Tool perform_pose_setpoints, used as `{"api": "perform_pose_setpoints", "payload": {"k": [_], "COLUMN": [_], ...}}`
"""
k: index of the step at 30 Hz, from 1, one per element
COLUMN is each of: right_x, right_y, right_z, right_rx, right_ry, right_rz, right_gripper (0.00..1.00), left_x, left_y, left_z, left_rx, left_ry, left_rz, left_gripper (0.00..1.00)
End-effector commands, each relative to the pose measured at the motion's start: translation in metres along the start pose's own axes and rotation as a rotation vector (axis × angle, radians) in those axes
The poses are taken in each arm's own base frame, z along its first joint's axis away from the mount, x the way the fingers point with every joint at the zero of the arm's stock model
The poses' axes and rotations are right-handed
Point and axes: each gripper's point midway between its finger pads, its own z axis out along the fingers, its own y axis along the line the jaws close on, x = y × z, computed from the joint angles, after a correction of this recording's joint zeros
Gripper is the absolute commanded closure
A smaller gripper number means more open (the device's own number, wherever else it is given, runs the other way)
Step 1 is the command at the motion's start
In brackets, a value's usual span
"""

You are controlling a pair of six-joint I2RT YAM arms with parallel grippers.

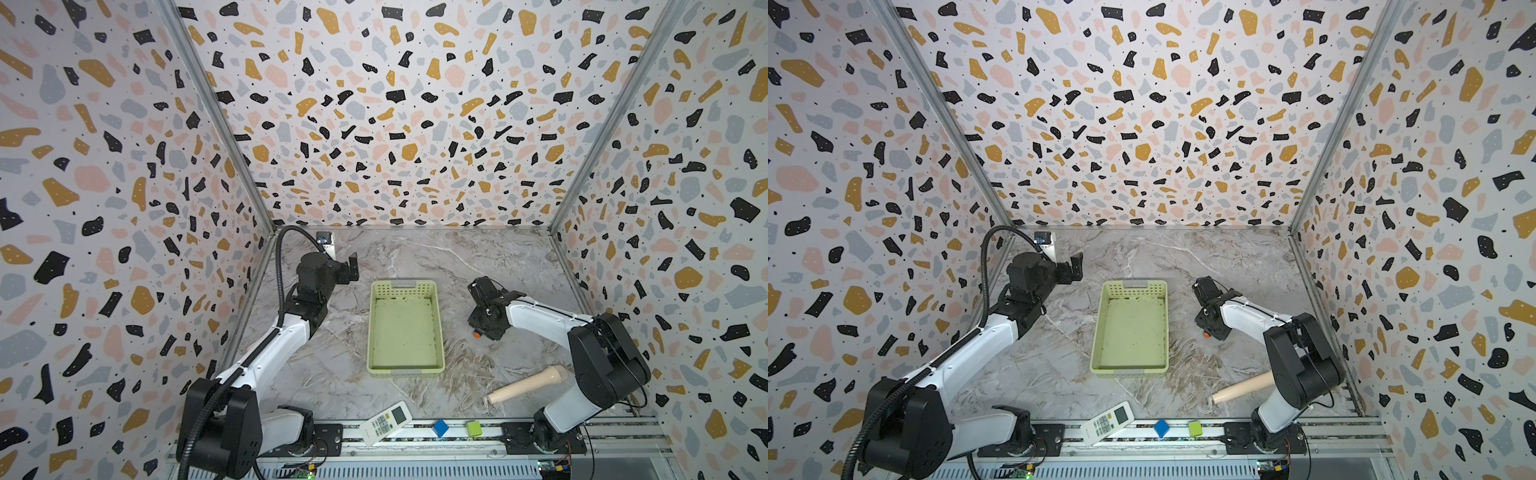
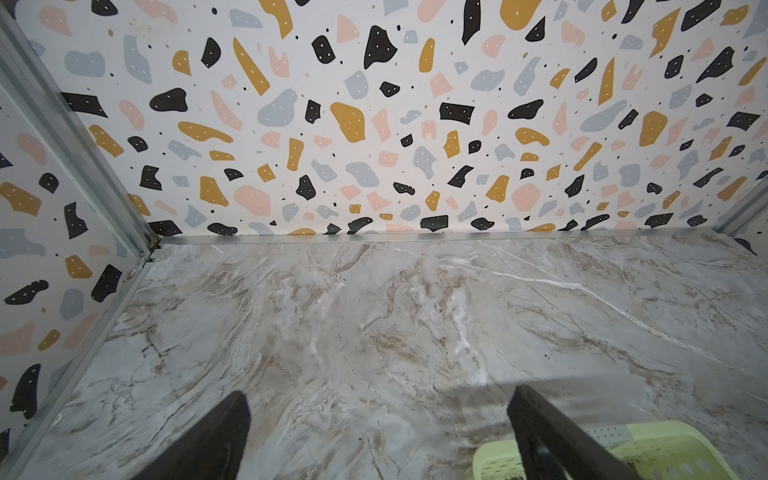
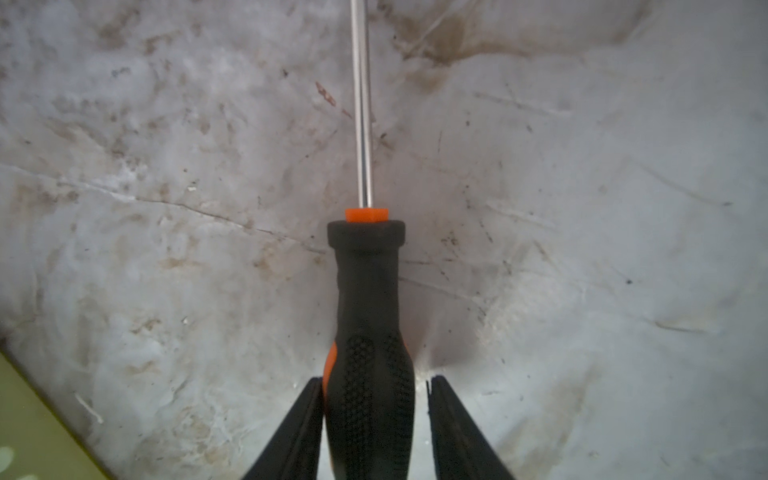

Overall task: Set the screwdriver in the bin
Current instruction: 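Lower the right gripper and close it on the screwdriver handle, then lift the screwdriver with the right gripper and carry it over the green basket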

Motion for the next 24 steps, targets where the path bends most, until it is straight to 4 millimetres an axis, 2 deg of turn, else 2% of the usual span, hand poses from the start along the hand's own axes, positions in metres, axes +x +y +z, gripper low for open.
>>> {"api": "perform_pose_setpoints", "payload": {"k": [1,12,24], "right_x": [0.0,-0.006,-0.022], "right_y": [-0.008,-0.005,-0.006], "right_z": [0.001,-0.006,-0.023], "right_rx": [0.025,0.03,0.085], "right_ry": [-0.003,-0.025,-0.092], "right_rz": [0.006,-0.028,-0.084], "right_gripper": [0.59,0.67,0.68], "left_x": [-0.006,-0.006,-0.005], "left_y": [-0.002,-0.002,-0.003], "left_z": [-0.003,-0.003,-0.002], "left_rx": [-0.001,-0.002,0.0], "left_ry": [-0.021,-0.022,-0.019], "left_rz": [0.012,0.013,0.014], "left_gripper": [0.01,0.01,0.01]}}
